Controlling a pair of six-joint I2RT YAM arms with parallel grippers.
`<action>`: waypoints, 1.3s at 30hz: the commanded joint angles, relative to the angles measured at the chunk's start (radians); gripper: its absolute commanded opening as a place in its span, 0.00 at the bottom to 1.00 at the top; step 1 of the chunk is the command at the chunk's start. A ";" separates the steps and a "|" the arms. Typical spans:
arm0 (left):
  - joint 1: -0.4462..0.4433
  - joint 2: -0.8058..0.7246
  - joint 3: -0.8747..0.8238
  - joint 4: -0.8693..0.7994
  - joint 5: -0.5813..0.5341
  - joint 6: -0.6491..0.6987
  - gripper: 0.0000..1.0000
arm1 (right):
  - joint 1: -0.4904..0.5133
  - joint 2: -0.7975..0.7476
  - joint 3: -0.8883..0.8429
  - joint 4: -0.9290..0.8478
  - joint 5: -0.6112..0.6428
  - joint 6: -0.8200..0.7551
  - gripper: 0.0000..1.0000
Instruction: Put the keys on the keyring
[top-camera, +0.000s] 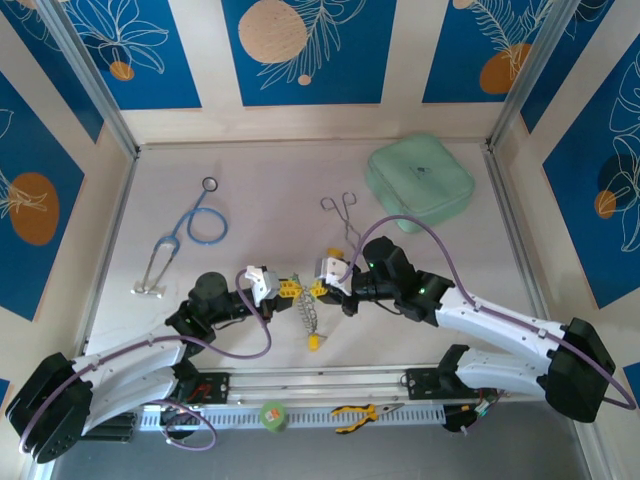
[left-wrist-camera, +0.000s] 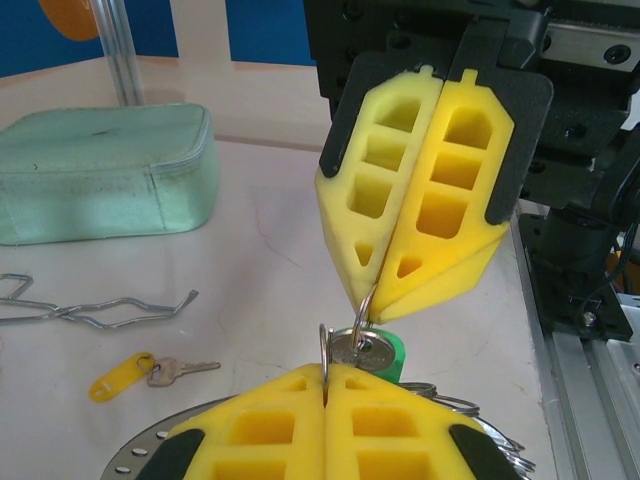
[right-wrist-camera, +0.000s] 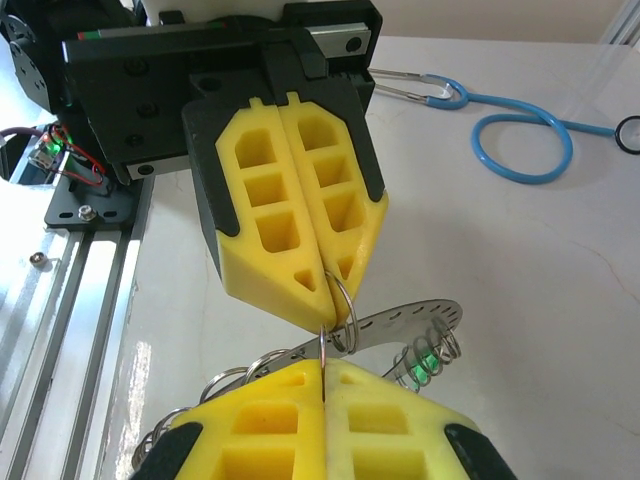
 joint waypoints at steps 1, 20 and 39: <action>-0.009 -0.003 0.031 0.056 0.019 -0.007 0.00 | 0.005 0.007 0.011 0.023 -0.019 -0.013 0.00; -0.009 -0.012 0.027 0.053 0.025 0.004 0.00 | -0.017 0.025 0.012 0.045 0.049 0.039 0.00; -0.009 -0.017 0.025 0.060 0.023 0.013 0.00 | -0.030 0.068 0.048 -0.035 0.041 0.070 0.00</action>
